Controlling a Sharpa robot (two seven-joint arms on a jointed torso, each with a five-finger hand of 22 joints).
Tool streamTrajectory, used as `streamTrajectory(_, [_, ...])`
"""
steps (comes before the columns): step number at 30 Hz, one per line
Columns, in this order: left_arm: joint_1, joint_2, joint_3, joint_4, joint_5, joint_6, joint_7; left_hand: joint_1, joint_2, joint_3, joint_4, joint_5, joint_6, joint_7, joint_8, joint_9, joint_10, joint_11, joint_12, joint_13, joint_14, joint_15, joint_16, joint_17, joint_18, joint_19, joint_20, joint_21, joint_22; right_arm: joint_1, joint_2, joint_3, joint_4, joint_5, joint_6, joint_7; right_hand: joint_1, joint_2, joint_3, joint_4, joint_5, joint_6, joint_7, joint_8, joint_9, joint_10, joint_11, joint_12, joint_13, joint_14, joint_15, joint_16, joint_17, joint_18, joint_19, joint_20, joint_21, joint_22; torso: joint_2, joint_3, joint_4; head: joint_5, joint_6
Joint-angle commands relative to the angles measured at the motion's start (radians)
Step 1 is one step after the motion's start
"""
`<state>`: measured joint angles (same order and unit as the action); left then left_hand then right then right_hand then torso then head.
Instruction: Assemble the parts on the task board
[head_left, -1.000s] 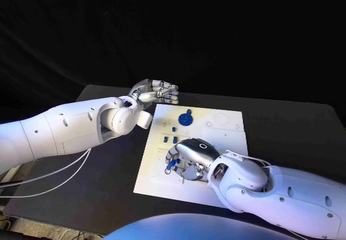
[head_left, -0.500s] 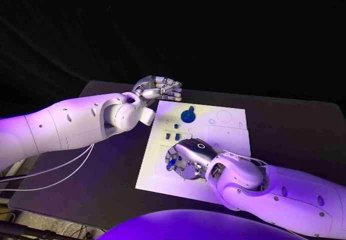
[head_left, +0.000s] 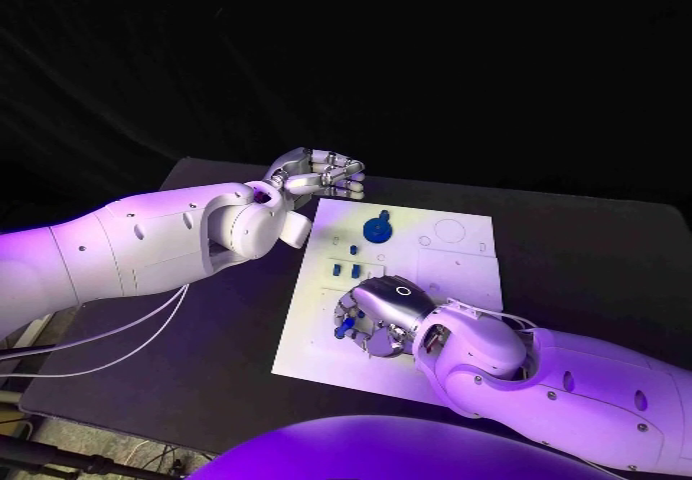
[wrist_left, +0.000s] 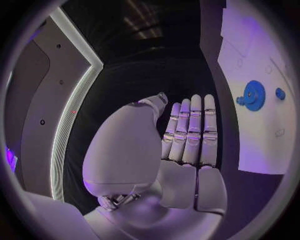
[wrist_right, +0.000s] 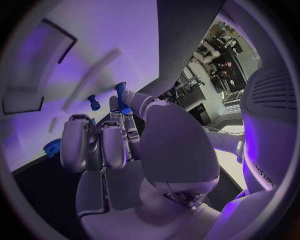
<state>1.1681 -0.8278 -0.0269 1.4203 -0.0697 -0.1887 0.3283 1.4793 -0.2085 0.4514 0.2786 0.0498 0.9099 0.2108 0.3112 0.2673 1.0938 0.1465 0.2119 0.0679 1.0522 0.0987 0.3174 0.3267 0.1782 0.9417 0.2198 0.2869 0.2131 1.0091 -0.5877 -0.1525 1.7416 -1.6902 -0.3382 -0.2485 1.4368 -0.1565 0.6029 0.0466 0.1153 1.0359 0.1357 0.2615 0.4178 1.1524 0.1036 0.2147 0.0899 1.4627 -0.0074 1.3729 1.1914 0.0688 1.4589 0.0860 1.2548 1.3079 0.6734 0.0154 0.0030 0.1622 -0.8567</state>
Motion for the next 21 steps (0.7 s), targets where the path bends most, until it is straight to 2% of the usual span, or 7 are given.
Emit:
streamTrajectory(1, [0.001,0.001,0.001,0.003,-0.001,0.015,0.004,0.005,0.001,0.001,-0.001,0.001,-0.005,0.003,-0.003,0.001,-0.001,0.004,-0.004,0.001,0.004,0.005,-0.006,0.002,0.003,0.007,0.003,-0.004,-0.001,-0.001,0.001,0.000,-0.001,-0.041,0.027,-0.028,0.002,0.005,0.001,-0.004,0.007,-0.002,0.007,0.005,0.001,0.037,-0.033,0.006,0.002,0.033,-0.002,0.003,-0.001,-0.006,-0.002,0.004,-0.003,0.168,0.000,0.0002,-0.0005,0.000,0.000])
streamTrajectory(9, [0.001,0.001,0.001,0.003,-0.001,0.016,0.003,0.004,0.002,0.001,0.000,0.001,-0.006,0.003,-0.003,0.001,-0.002,0.004,-0.004,0.001,0.005,0.006,-0.008,0.003,0.003,0.008,0.003,-0.006,-0.002,-0.002,0.014,-0.003,-0.005,-0.055,0.039,-0.032,-0.005,0.001,0.000,-0.006,0.006,-0.005,0.008,0.004,0.001,0.036,-0.032,0.001,0.002,0.032,-0.001,0.002,-0.003,-0.005,-0.005,0.005,-0.009,0.167,0.001,0.0007,0.0006,-0.001,0.001])
streamTrajectory(18, [0.001,0.002,0.001,0.003,-0.001,0.015,0.003,0.004,0.002,0.001,0.000,0.001,-0.006,0.003,-0.003,0.001,-0.002,0.004,-0.004,0.001,0.005,0.006,-0.008,0.003,0.003,0.008,0.003,-0.006,-0.002,-0.004,0.029,-0.009,-0.016,-0.046,0.037,-0.016,-0.061,-0.025,-0.023,0.004,0.037,-0.031,0.011,-0.013,-0.003,0.022,-0.025,-0.024,0.006,0.030,0.005,-0.001,-0.009,-0.002,-0.013,0.012,-0.026,0.166,0.000,-0.0010,0.0005,-0.005,0.000])
streamTrajectory(21, [0.001,0.002,0.001,0.003,-0.001,0.016,0.002,0.004,0.002,0.001,0.000,0.001,-0.006,0.003,-0.003,0.001,-0.002,0.004,-0.004,0.001,0.005,0.006,-0.008,0.003,0.003,0.008,0.003,-0.006,-0.002,-0.004,0.031,-0.010,-0.016,-0.044,0.032,-0.013,-0.074,-0.034,-0.031,0.009,0.038,-0.039,0.012,-0.019,-0.005,0.017,-0.023,-0.029,0.006,0.030,0.007,-0.001,-0.009,-0.002,-0.014,0.014,-0.029,0.166,0.000,0.0000,0.0004,-0.005,0.000])
